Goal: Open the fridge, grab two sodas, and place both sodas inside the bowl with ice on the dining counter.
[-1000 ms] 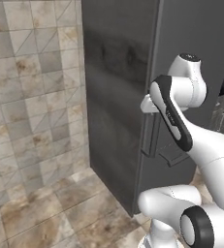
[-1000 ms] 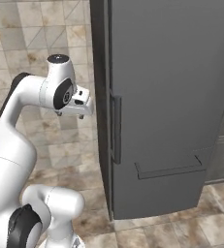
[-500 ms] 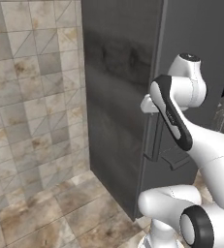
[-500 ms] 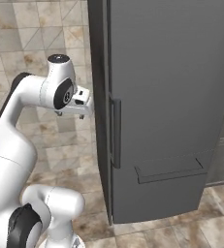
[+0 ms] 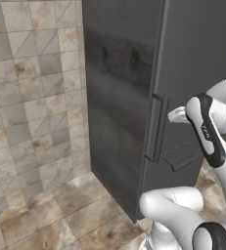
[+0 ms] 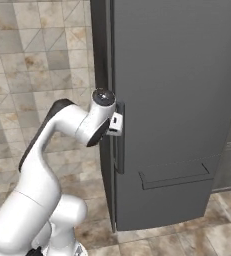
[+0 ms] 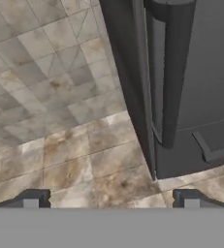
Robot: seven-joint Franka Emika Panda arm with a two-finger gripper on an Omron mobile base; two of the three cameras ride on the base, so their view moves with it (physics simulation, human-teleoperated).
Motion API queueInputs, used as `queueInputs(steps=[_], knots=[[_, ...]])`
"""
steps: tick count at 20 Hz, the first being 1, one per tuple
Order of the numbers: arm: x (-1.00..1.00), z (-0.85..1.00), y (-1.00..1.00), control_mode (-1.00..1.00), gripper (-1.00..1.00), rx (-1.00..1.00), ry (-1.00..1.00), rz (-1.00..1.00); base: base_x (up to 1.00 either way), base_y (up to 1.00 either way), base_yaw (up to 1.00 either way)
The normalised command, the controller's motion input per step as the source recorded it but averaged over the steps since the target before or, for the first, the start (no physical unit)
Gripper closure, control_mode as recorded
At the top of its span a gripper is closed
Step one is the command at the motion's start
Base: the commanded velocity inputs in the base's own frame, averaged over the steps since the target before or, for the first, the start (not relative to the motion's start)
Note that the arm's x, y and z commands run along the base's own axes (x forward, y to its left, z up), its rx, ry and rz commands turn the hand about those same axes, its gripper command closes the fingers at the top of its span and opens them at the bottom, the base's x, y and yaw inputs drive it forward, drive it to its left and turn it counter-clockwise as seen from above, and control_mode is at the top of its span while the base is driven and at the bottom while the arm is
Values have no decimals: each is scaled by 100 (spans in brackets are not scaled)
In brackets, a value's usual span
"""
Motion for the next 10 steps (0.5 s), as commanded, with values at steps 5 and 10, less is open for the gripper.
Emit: queueInputs(steps=[5, 10], knots=[[1, -18, -17, -100, -100, 12, -37, 21, 0, 0, 0], [1, -2, -2, -100, -100, 3, -40, 6, 0, 0, 0]])
